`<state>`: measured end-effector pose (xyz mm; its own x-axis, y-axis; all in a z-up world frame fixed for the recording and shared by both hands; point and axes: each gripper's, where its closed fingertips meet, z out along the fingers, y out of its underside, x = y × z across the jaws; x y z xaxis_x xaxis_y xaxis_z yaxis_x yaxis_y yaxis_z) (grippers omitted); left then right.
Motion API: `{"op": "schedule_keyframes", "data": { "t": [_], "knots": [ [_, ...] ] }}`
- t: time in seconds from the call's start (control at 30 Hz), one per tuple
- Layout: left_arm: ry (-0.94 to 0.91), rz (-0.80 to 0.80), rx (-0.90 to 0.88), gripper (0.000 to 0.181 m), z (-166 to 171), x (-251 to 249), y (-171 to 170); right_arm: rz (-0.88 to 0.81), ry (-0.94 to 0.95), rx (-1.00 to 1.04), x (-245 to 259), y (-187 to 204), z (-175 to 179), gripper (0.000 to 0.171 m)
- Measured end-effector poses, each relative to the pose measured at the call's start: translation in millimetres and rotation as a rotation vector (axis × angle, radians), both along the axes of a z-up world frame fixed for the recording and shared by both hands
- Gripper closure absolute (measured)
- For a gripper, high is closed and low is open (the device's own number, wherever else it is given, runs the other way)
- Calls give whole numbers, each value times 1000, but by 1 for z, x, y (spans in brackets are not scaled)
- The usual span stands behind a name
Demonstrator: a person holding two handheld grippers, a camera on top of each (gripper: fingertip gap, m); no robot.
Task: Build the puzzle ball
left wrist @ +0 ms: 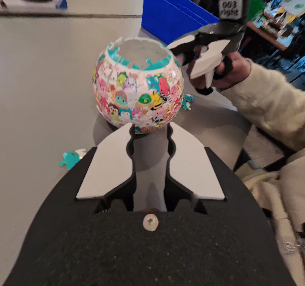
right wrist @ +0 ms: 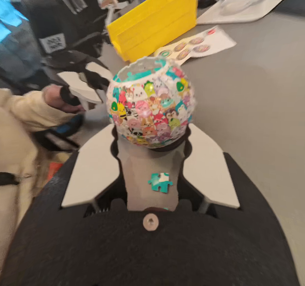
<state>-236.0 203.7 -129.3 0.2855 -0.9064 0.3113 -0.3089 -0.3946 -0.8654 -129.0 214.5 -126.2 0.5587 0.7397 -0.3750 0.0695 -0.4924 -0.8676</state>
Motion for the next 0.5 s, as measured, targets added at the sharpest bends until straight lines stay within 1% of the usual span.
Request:
{"op": "schedule_keyframes", "data": {
  "t": [0.03,0.07,0.1,0.17,0.27,0.4,0.43,0.5],
  "knots": [
    [-17,-4,-71,135,-4,2,-2,37,39,-51,-6,-1,-7,84],
    [-38,-11,-134,125,-6,6,-4,57,51,-77,-12,-2,-12,75],
    [-53,-21,-180,121,-8,9,-6,71,54,-77,-17,-3,-13,73],
    [-71,-12,-206,122,-8,12,-1,41,20,-44,-20,-2,-13,62],
    [-76,-15,-204,116,-4,14,9,-16,-37,-20,-22,-5,-17,60],
    [-82,-57,-183,107,1,15,27,-82,-31,-38,-33,-20,-20,53],
    [-86,-74,-187,103,3,16,32,-90,-24,-41,-35,-25,-20,55],
    [-62,-104,-211,102,-1,14,38,-102,7,-43,-38,-32,-17,61]
  ]
}}
